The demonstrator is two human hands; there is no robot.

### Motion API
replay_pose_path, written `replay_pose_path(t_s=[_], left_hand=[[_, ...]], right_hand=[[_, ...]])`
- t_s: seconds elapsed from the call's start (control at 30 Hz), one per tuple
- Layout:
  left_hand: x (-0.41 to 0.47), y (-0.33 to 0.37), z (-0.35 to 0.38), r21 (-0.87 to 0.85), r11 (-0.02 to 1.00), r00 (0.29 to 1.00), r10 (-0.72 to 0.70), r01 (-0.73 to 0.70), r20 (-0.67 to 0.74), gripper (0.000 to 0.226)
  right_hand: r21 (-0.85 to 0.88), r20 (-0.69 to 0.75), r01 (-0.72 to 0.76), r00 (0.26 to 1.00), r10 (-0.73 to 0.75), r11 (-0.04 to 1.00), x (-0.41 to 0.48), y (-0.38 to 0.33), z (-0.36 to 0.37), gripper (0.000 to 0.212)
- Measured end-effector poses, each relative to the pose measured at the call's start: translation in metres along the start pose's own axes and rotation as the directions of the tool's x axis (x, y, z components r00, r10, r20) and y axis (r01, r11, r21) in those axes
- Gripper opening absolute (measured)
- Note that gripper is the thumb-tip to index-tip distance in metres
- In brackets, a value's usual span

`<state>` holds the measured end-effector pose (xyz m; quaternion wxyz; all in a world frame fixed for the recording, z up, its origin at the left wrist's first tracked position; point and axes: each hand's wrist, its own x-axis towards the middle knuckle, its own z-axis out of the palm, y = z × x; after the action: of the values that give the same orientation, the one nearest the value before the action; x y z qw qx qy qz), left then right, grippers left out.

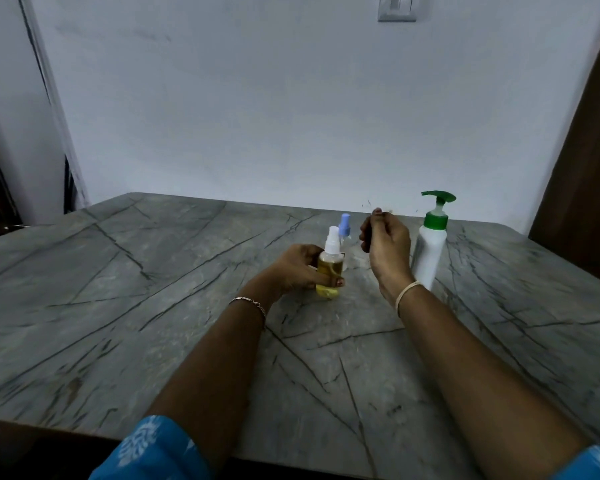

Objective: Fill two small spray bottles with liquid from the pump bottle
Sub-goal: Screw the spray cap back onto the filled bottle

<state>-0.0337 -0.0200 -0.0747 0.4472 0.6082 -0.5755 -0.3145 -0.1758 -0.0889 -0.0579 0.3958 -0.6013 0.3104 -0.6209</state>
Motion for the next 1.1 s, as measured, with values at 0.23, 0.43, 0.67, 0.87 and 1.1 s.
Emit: replay_pose_path(t_s=[0.23,0.43,0.67,0.87,1.1], left_hand=[[0.011,-0.019,-0.01,0.211,0.977,0.956,0.039,0.024,-0.291,0.058],[0.014,-0.03,-0.016,0.227,0.973,0.897,0.067,0.038,-0.438,0.062],[0.016,-0.035,-0.018,0.276,0.96,0.84,0.11,0.049,-0.531,0.061],[0.017,-0.035,-0.02,0.321,0.942,0.827,0.098,0.103,-0.554,0.063],[0.016,-0.033,-0.022,0.338,0.934,0.83,0.092,0.12,-0.55,0.067]], right_hand=[[-0.144,-0.038,-0.002,0.999,-0.004,0.99,0.004,0.018,-0.002,0.014],[-0.208,0.017,-0.045,0.999,0.049,0.977,0.006,0.028,-0.002,0.011],[-0.427,0.147,-0.081,0.977,0.157,0.901,0.012,0.04,0.006,0.057],[-0.535,0.23,-0.03,0.956,0.179,0.845,0.018,0.048,0.013,0.073],[-0.433,0.282,-0.074,0.935,0.213,0.898,0.021,0.049,0.018,0.06]])
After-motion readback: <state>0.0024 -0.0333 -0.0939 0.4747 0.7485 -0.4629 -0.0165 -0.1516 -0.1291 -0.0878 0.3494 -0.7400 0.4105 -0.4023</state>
